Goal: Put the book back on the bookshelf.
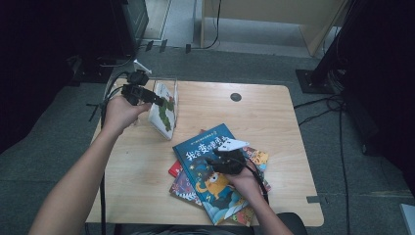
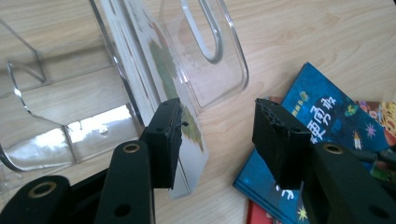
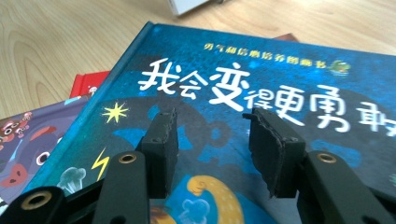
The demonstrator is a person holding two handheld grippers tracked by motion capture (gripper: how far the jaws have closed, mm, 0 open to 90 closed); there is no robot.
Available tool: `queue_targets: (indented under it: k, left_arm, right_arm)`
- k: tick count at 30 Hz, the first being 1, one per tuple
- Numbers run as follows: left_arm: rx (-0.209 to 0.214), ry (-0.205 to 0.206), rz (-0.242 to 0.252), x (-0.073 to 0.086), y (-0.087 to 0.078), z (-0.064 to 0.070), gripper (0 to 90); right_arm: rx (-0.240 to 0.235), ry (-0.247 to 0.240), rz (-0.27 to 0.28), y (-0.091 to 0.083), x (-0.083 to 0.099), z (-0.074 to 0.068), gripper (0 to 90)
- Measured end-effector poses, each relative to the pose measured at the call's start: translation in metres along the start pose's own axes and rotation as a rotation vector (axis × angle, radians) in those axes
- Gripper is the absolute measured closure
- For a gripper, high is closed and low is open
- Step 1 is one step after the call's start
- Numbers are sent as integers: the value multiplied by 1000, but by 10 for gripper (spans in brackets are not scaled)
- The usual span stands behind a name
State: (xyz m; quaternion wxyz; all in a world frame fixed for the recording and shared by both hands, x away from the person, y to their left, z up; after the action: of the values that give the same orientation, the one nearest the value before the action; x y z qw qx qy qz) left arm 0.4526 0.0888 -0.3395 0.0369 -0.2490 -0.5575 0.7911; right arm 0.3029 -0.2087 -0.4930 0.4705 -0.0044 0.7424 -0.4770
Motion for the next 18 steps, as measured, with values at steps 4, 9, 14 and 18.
queue_targets:
  k: [4, 9, 14, 18]
  left_arm:
    - [17, 10, 5, 12, -1, 3, 516]
    - [-3, 52, -4, 25, 3, 8, 507]
    - [29, 73, 4, 35, 5, 12, 501]
    - [51, 104, 3, 48, 14, 14, 496]
  right_arm:
    - [6, 6, 10, -6, 1, 5, 537]
    - [7, 14, 21, -10, 1, 9, 556]
    - [11, 21, 28, -14, 2, 11, 562]
    - [14, 23, 31, -21, 9, 14, 565]
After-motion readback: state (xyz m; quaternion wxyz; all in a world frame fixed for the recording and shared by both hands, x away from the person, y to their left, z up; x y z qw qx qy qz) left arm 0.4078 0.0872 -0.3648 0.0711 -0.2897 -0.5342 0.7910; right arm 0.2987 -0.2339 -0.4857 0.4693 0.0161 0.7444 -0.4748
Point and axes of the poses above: each handheld gripper's, and its own axes: y roughly forward along the jaws, x roughly out of its underside, z roughly to its right, the point moved 1 cm from there along y, roughly forward along the jaws, and after that the axes turned 7 degrees about -z, right-handed, at the moved point
